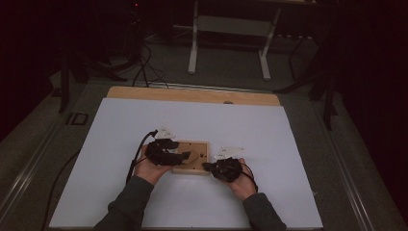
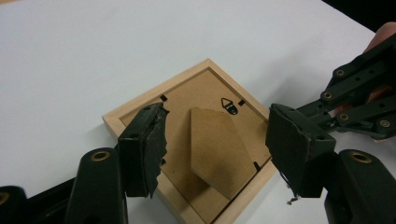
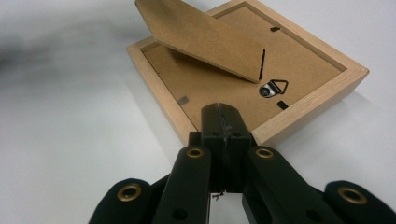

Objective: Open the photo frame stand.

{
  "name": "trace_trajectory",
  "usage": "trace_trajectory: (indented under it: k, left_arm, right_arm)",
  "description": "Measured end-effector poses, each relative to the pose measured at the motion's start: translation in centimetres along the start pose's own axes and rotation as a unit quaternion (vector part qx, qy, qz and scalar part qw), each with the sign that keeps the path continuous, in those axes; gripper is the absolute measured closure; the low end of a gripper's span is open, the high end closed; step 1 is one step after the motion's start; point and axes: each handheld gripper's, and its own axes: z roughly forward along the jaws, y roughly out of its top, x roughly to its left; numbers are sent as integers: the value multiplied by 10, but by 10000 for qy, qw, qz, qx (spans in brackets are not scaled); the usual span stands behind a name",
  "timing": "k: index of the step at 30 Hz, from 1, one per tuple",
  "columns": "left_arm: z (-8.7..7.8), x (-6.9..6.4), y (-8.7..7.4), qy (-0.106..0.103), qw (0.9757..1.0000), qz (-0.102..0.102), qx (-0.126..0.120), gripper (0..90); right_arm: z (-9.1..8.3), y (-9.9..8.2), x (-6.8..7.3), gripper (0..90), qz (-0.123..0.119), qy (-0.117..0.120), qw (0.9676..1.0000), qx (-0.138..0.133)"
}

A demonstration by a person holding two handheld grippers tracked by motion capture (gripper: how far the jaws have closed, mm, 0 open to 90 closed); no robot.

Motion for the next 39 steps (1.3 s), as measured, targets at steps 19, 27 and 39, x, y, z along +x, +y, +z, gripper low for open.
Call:
trace_trajectory:
  k: [19, 27, 39]
  left_arm:
    - [24, 6, -15, -270, 9968, -511, 554, 388]
    - [28, 10, -16, -493, 9943, -729, 599, 439]
    - [29, 12, -15, -646, 9927, -841, 575, 506]
  right_arm:
    - [0, 0, 0, 898, -8, 1, 10000, 11]
    - [0, 0, 0, 898, -22, -7, 10000, 14]
    - [0, 0, 0, 897, -32, -6, 10000, 19]
